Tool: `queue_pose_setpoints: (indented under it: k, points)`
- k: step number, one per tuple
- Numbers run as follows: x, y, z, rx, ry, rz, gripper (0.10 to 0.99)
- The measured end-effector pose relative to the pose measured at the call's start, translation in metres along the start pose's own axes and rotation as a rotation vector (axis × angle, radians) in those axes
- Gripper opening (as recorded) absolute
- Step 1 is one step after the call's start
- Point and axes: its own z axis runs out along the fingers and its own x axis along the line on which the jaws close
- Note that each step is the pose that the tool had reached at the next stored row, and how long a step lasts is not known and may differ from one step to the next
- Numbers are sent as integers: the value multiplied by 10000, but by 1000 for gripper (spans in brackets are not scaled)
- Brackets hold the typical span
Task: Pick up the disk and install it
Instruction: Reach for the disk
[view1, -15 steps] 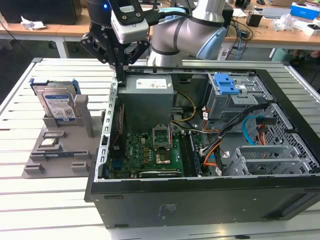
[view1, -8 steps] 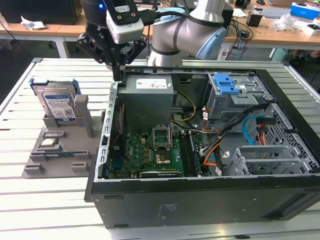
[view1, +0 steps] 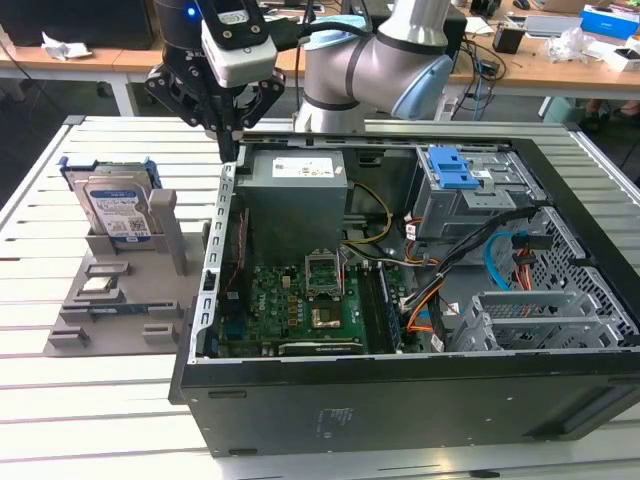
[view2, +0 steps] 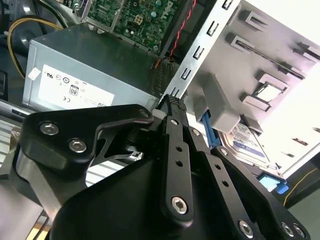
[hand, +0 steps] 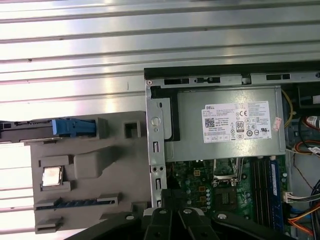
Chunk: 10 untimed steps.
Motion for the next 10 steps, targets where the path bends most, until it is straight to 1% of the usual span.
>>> queue_pose_setpoints:
  k: [10]
  points:
    - [93,-7,-3,1,1,0,106]
